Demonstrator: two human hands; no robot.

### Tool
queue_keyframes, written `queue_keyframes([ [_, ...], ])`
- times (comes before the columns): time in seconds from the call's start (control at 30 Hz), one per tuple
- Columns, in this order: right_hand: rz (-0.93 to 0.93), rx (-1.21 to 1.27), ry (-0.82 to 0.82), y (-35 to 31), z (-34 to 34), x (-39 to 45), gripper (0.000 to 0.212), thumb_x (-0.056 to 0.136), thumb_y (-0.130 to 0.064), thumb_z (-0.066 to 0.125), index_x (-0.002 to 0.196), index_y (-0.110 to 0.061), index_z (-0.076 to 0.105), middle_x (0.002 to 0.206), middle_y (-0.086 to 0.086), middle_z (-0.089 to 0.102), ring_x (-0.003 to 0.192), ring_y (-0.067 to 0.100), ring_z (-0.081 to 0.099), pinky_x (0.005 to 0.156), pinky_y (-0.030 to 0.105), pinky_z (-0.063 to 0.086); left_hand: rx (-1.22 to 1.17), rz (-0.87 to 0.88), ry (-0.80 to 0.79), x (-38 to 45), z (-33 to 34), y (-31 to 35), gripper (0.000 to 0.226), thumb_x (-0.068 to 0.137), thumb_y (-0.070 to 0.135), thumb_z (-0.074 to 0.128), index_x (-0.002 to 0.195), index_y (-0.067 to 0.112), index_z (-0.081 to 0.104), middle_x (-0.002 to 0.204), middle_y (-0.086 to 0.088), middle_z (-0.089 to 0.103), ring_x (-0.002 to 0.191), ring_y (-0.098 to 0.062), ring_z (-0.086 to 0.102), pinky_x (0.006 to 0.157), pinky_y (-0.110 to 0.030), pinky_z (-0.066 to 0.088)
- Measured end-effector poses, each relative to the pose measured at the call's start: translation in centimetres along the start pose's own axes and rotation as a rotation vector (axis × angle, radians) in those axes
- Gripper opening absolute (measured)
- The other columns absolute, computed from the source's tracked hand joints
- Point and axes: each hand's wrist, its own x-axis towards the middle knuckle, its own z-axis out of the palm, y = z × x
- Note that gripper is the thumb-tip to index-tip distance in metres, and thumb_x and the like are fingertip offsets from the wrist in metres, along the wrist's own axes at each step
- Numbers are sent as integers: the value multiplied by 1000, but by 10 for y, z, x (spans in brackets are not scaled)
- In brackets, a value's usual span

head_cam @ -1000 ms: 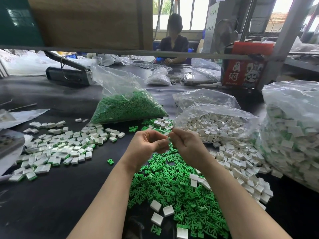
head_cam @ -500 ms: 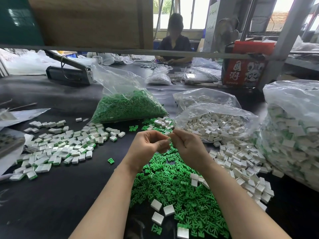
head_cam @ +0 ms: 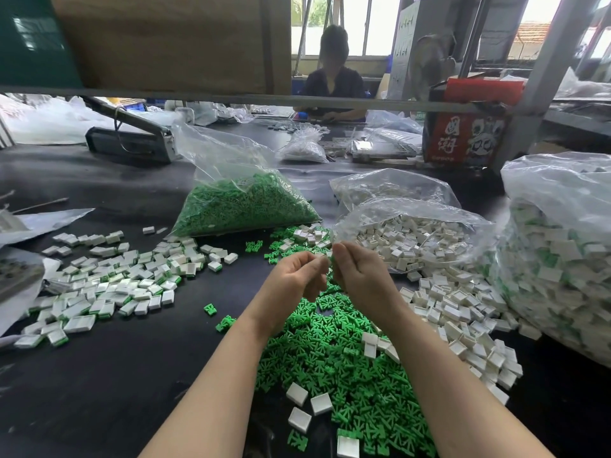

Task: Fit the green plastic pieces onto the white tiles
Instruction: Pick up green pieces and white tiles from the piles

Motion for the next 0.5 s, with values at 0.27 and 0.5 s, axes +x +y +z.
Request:
queue_keyframes([
  [0.27, 41, 11, -23, -1, 1, 2, 43, 104, -27, 43, 62, -19, 44, 53, -6, 40, 50, 13, 33, 55, 35, 30, 98, 14, -56, -2, 4, 1, 28, 95, 36, 41, 70, 25, 48, 66, 8, 43, 65, -12, 38, 57, -19, 35],
  [0.5, 34, -103, 3, -2, 0, 2, 51, 103, -38, 39, 59, -12, 44, 54, 6, 41, 52, 18, 36, 55, 36, 31, 179, 23, -70, -2, 3, 0, 28, 95, 42, 40, 76, 22, 46, 72, -3, 39, 63, -12, 34, 60, -27, 31],
])
